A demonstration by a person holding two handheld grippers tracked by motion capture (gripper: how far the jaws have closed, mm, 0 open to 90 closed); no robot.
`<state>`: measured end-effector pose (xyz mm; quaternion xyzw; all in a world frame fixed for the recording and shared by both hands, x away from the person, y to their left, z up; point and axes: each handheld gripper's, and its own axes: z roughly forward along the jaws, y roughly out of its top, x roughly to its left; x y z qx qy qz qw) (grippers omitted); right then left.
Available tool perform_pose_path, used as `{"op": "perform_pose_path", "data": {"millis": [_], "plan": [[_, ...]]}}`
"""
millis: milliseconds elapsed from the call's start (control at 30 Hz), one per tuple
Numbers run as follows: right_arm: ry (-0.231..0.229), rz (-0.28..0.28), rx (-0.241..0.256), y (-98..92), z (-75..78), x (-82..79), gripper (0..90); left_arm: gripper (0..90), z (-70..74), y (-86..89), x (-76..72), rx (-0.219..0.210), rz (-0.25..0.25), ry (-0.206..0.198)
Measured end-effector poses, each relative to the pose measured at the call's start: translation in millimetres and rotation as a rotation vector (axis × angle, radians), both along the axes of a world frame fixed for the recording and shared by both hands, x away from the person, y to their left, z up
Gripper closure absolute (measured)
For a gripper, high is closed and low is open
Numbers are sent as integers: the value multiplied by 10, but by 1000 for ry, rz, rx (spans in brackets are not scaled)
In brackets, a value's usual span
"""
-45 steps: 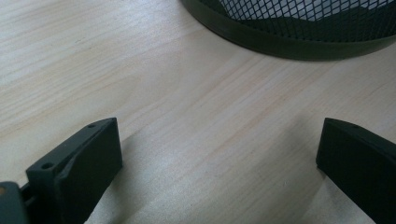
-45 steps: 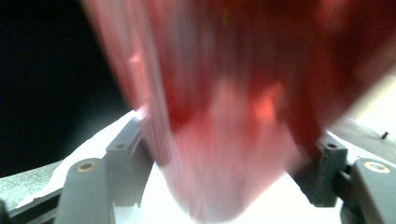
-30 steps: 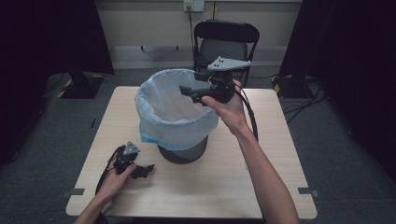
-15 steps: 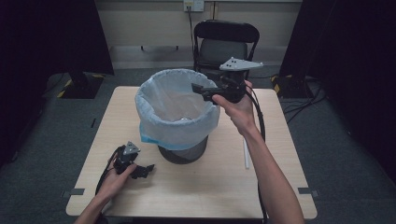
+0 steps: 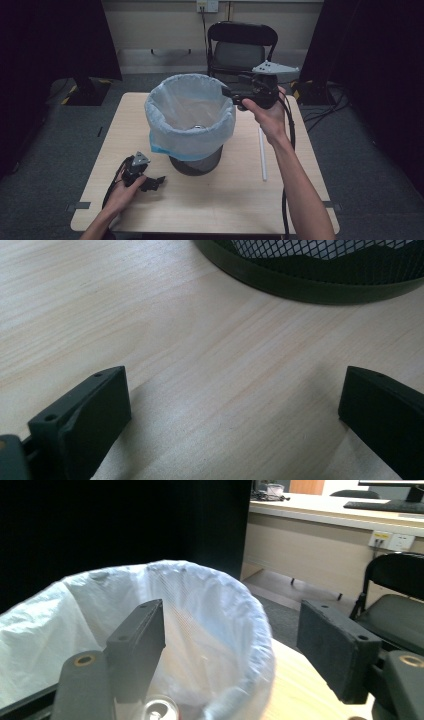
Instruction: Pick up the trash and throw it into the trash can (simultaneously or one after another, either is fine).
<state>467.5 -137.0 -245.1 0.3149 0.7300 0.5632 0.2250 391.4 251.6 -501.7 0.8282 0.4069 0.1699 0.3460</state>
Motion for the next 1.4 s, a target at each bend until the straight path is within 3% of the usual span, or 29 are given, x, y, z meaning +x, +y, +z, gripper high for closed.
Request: {"op": "perform_pose_path", "data": {"millis": [333,567,733,967,1233,1400], "plan": [[7,-63,-13,-248,-63,-10,268,0,0,0,0,0,0,0],[36,-98,-2,-441,-172,-77,270,0,0,0,0,1,0,0],[60,-135,-4,-576,-310,-151,305,0,2,3,1,4,-2,0],[81,-143,-11,-680,-456,-245,327,0,0,0,0,1,0,0],[118,-170,-56,-771,-678,-362,324,0,-1,0,1,-2,-1,0],[145,-202,-71,-834,-893,-420,316,0,0,0,0,1,0,0]]}}
